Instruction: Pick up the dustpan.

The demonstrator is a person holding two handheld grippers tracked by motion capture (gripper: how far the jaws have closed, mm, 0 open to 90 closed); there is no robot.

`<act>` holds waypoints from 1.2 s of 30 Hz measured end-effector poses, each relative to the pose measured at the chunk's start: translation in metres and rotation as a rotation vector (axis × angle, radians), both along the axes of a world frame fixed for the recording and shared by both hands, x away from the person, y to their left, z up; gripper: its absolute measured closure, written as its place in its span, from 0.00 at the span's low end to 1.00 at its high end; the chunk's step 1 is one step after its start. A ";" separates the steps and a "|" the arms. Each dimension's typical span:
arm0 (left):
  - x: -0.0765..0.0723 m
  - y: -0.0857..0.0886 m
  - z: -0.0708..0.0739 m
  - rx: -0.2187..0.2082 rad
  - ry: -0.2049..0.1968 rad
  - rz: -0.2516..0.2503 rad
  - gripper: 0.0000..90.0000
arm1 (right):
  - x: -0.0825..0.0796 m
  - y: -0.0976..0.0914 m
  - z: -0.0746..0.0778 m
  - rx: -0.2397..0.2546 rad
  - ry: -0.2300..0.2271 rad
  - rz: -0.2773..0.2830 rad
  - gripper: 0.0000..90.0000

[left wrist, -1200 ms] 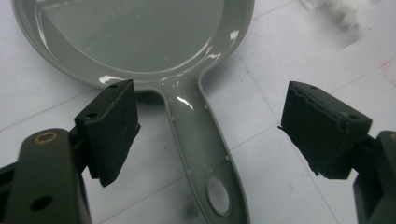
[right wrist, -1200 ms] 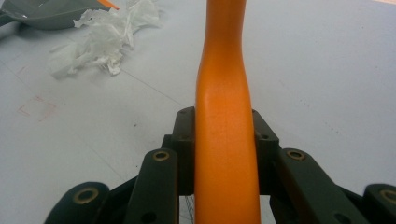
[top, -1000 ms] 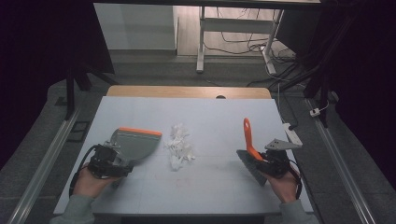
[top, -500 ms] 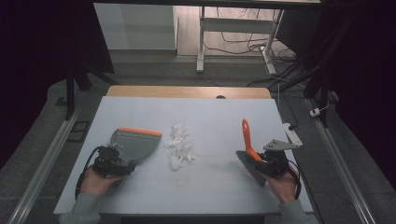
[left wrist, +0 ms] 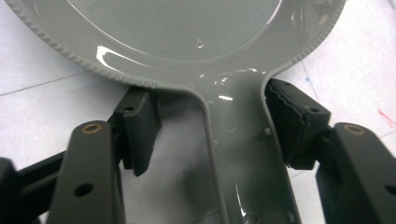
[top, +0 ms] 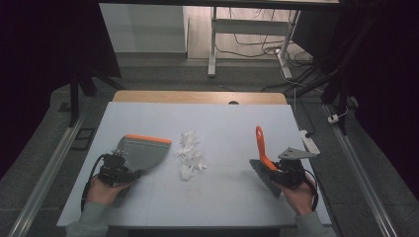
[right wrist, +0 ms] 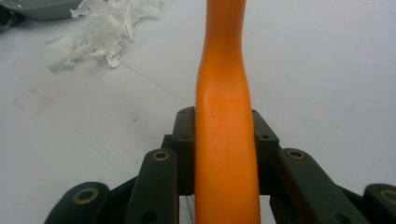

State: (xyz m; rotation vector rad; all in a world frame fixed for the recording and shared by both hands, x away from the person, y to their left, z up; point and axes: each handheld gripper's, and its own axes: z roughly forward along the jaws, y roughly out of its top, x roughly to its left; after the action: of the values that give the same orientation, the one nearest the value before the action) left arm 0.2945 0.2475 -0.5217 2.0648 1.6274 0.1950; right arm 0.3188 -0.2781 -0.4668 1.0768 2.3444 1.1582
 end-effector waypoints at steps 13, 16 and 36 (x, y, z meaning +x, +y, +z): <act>0.002 0.006 -0.002 -0.010 -0.017 -0.002 0.68 | 0.000 0.000 0.000 -0.003 -0.001 -0.001 0.78; 0.002 0.008 -0.001 -0.005 -0.028 -0.004 0.68 | 0.000 0.000 0.000 -0.003 -0.001 -0.002 0.78; -0.018 0.032 0.020 -0.043 -0.160 -0.087 0.69 | -0.002 -0.006 0.006 0.020 -0.024 -0.016 0.78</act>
State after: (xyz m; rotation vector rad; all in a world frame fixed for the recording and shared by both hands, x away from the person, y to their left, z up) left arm 0.2767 0.2793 -0.5021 2.0268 1.4319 0.2851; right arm 0.3170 -0.2837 -0.4610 1.0803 2.3067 1.1852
